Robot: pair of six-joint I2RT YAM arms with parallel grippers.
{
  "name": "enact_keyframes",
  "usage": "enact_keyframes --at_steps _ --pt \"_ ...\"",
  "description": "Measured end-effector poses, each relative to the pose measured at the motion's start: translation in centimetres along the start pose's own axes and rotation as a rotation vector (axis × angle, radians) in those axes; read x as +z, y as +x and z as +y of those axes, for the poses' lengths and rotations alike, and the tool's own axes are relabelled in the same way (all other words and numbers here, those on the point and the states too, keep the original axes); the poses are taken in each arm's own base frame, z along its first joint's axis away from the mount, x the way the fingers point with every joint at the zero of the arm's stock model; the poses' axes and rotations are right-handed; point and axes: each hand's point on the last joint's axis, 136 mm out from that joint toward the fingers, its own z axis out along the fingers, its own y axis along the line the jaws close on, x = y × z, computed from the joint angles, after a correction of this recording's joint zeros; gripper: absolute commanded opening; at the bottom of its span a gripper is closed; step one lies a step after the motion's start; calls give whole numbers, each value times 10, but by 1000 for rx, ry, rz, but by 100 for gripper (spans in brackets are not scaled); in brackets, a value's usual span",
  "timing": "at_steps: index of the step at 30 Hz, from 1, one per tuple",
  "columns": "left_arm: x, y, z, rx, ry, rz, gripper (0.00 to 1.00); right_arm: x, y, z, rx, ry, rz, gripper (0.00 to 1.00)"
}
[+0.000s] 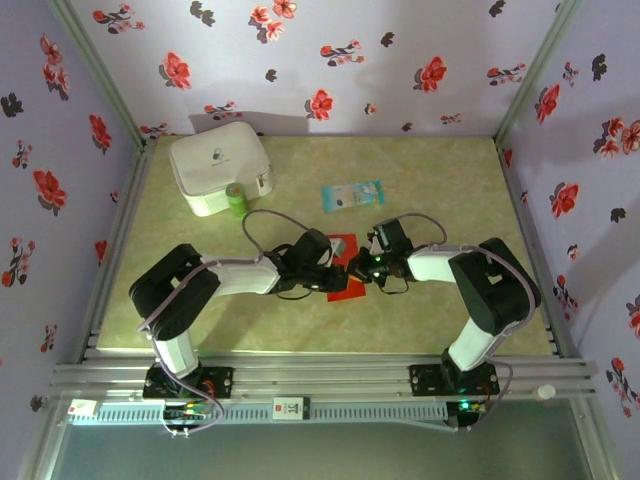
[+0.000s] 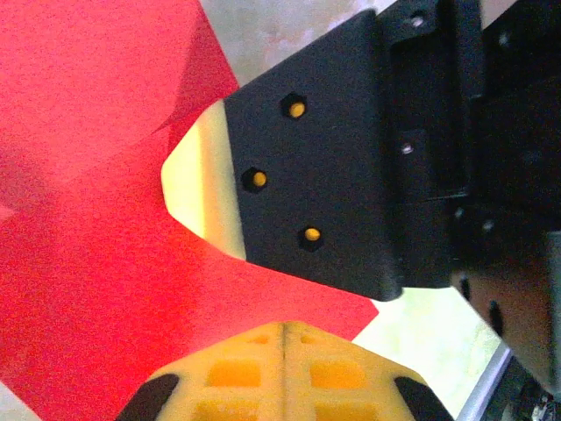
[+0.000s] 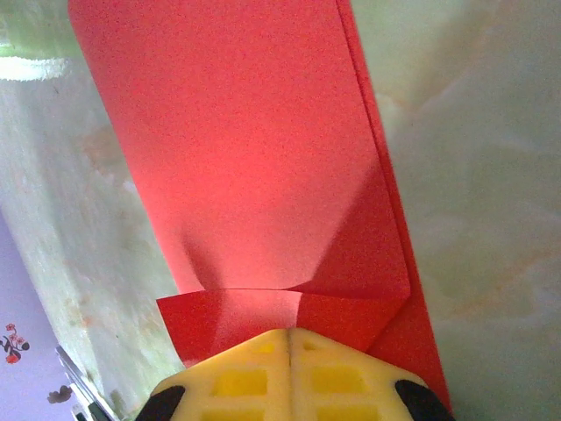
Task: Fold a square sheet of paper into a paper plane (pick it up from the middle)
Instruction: Fold the triangle a second time at the center of the table.
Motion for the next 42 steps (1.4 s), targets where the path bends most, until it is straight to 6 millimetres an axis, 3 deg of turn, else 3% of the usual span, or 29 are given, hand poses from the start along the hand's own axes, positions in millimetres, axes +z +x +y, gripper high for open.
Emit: enact_keyframes --at_steps 24,42 --pt "9 18 25 -25 -68 44 0 0 0 -1 -1 4 -1 0" --pt "-15 41 40 -28 -94 26 0 -1 0 -2 -2 5 2 0"
